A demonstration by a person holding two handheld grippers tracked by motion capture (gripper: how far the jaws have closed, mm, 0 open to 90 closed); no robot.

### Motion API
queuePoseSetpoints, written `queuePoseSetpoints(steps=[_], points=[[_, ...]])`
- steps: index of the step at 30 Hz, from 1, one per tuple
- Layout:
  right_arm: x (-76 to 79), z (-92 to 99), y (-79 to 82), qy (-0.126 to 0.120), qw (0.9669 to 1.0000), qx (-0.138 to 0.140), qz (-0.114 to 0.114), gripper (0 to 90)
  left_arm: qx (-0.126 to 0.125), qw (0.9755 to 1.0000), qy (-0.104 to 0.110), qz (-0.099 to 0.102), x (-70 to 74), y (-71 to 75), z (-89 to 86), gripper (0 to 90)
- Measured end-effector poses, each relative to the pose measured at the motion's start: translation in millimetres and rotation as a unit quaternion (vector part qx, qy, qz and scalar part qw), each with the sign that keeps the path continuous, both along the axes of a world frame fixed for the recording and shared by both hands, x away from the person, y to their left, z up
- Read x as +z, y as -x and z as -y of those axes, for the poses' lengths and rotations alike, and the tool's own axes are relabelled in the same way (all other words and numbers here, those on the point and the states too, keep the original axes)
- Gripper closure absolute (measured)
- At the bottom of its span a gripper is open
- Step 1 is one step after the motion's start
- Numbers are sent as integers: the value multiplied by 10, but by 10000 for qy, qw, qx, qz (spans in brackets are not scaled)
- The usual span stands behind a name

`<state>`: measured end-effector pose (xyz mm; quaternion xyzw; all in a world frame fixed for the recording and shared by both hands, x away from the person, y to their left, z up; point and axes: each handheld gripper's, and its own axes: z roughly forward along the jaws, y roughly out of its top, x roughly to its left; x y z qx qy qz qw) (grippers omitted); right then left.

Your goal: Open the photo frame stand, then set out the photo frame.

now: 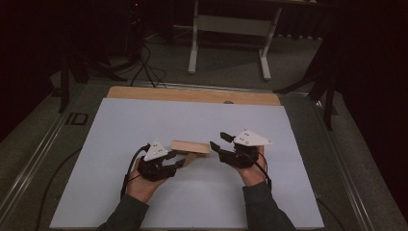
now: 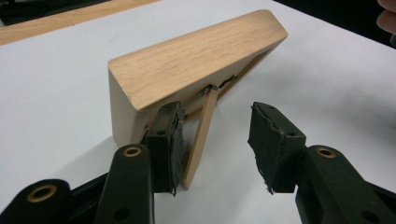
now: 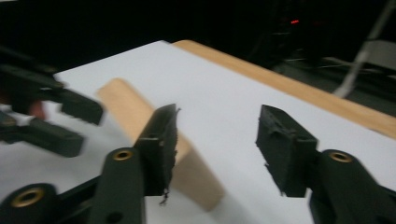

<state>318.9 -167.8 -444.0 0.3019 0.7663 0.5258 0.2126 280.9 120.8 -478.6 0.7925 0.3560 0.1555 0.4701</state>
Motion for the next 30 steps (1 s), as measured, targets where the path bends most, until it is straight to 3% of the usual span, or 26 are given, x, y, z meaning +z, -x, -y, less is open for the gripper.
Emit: queuePoseSetpoints(steps=[2, 7, 13, 19, 30], points=[[-23, 36, -23, -23, 9998, -203, 29, 548, 1, 10000, -21, -26, -9, -11, -7, 539], [-105, 128, -118, -126, 9978, -615, -217, 649, 20, 10000, -22, -62, -18, -27, -21, 549], [-261, 107, -231, -9, 9973, -544, -498, 715, 24, 9999, -58, -105, -27, -33, -17, 581], [-315, 48, -280, -7, 9967, -513, -636, 890, 165, 9996, -197, -140, -51, -44, -10, 641], [-384, -49, -307, -279, 9938, -357, -1014, 900, 394, 9989, -192, -153, -67, -90, -59, 781]])
